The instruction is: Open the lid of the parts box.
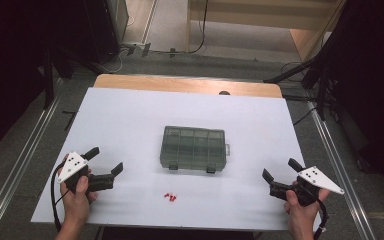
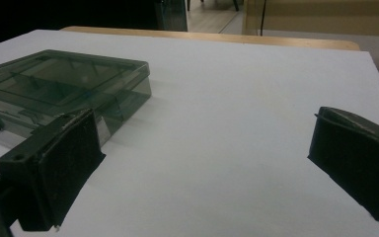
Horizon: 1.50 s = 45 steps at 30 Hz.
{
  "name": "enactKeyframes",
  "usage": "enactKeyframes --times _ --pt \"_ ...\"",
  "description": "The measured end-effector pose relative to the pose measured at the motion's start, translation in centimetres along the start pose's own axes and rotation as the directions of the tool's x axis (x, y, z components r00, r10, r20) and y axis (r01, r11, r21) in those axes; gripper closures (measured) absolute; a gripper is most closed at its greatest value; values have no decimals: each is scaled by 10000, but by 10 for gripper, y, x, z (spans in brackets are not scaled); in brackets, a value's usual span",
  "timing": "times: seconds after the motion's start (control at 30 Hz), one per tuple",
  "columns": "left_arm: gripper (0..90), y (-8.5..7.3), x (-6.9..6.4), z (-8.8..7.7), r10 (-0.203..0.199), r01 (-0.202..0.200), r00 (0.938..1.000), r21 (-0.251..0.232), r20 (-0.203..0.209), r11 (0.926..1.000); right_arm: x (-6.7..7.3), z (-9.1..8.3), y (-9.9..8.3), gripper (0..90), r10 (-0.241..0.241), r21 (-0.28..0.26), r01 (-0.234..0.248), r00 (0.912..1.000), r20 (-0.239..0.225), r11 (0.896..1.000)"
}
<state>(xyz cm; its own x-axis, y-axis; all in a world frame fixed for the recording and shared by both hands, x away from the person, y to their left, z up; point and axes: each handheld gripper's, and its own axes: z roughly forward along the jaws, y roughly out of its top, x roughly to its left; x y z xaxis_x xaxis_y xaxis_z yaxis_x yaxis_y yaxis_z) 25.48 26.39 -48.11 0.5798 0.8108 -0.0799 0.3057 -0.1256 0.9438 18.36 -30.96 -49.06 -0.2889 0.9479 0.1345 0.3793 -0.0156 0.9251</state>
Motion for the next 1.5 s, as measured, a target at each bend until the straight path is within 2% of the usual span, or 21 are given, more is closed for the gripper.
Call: enactKeyframes --times 0.13,0.23,0.4,0.47,0.5,0.63,0.7,0.8,0.87,0.9,0.93,0.97,1.0,1.1,1.2,1.27,1.33,1.43,1.5 --pt "0 1 -1 4 -169 169 9998 -55 52 9998 6 4 3 11 -216 56 217 9997 -85 9997" --pt "0 2 -5 6 -202 202 9997 -32 96 9998 11 6 6 56 -123 42 123 9999 -36 9999" --pt "0 3 -15 13 -156 153 9995 118 265 9998 20 10 10 107 -103 90 106 9994 -337 9999" --pt "0 4 -19 17 15 -25 9993 265 381 9996 27 12 11 136 -122 101 127 9990 -436 9999" --pt "0 4 -22 19 -21 10 9990 250 445 9997 31 13 12 136 -137 110 143 9987 -483 9998" --pt "0 6 -37 30 36 -72 9963 418 862 9991 52 18 14 169 -507 310 532 9957 -776 9981" --pt "0 7 -45 35 198 -262 9947 622 1014 9977 60 21 14 237 -519 413 560 9942 -939 9976" --pt "0 7 -56 42 198 -310 9911 831 1319 9961 67 25 12 418 -526 442 590 9894 -1355 9973" --pt "0 7 -61 45 101 -243 9873 877 1588 9959 68 28 10 523 -467 522 572 9817 -1847 9970" --pt "0 7 -61 45 101 -243 9873 877 1588 9959 68 28 10 523 -467 522 572 9817 -1847 9970" --pt "0 7 -65 48 56 -219 9851 935 1720 9954 71 33 8 631 -506 720 670 9765 -2097 9951" --pt "0 7 -66 49 3 -183 9838 989 1791 9949 72 36 7 673 -572 798 769 9726 -2254 9938" --pt "0 7 -67 50 -22 -170 9842 1072 1768 9941 74 38 6 709 -488 1007 730 9731 -2253 9922" --pt "102 6 -70 54 -163 2 9915 1238 1291 9923 79 46 4 815 -231 1701 607 9763 -2150 9836" --pt "162 4 -71 57 -313 146 9931 1449 1132 9893 81 52 2 897 -392 2131 839 9778 -2059 9734" --pt "191 3 -71 59 -326 176 9953 1608 907 9868 81 56 1 900 -280 2412 787 9780 -2067 9673" --pt "254 3 -71 60 -407 259 9953 1646 875 9860 80 59 1 900 -245 2645 811 9772 -2107 9610" --pt "367 2 -73 61 -283 157 9970 1679 727 9857 80 64 0 900 -292 3009 935 9769 -2115 9490" --pt "440 1 -74 63 -227 89 9968 1760 768 9844 81 68 0 900 -314 3209 1009 9762 -2148 9417"
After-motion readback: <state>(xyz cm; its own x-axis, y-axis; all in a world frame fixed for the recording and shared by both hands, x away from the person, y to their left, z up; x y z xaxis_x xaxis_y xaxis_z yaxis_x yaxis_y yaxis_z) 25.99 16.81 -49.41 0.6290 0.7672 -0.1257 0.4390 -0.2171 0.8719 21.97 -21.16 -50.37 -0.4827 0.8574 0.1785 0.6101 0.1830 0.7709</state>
